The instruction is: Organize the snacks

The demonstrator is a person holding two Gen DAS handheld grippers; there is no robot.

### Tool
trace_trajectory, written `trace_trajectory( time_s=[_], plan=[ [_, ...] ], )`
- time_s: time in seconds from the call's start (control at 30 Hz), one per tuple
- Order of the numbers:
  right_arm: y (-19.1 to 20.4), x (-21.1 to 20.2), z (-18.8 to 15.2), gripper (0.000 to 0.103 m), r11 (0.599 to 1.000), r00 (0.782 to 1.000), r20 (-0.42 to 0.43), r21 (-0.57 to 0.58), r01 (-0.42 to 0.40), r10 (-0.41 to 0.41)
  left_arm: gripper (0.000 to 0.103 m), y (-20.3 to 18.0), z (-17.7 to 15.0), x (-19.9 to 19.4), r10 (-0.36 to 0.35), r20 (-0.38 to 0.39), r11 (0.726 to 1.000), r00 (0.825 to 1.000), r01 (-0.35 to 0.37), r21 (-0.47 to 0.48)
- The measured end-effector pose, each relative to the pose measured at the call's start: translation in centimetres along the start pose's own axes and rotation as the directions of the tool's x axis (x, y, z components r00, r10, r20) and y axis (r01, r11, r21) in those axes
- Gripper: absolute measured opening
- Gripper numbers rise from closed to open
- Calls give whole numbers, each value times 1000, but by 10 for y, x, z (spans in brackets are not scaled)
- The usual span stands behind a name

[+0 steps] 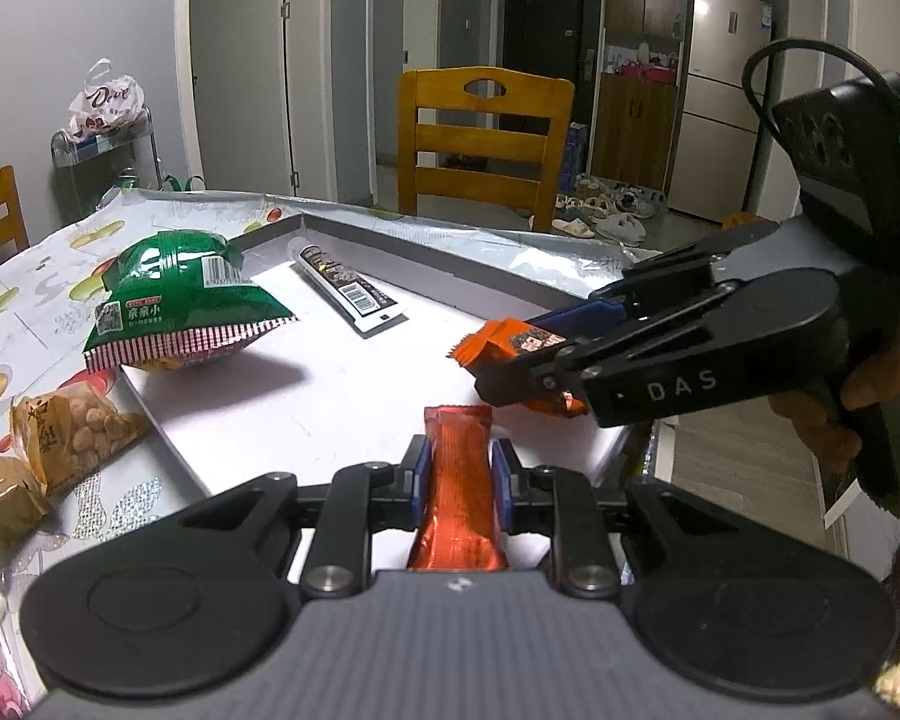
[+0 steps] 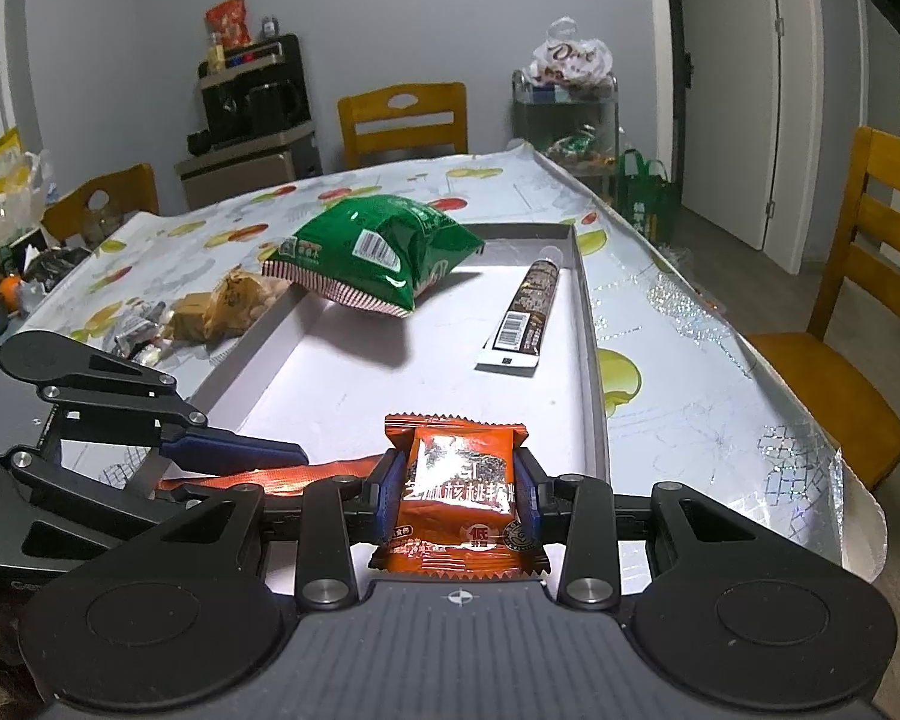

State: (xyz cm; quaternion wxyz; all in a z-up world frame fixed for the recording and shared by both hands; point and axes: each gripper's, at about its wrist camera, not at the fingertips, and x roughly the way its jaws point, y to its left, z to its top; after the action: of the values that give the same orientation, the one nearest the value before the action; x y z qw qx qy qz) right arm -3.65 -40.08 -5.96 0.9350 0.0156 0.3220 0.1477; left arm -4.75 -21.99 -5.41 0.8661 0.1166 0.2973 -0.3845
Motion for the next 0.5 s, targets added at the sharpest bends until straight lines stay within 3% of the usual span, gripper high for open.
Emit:
trace_trajectory(
  time_s=[0.5],
  plan=[
    [3,2,2,40,1000,1000,-3,-15,11,-11,19,1,-1,-2,10,-6,1000,1000,-10,-2]
  ],
)
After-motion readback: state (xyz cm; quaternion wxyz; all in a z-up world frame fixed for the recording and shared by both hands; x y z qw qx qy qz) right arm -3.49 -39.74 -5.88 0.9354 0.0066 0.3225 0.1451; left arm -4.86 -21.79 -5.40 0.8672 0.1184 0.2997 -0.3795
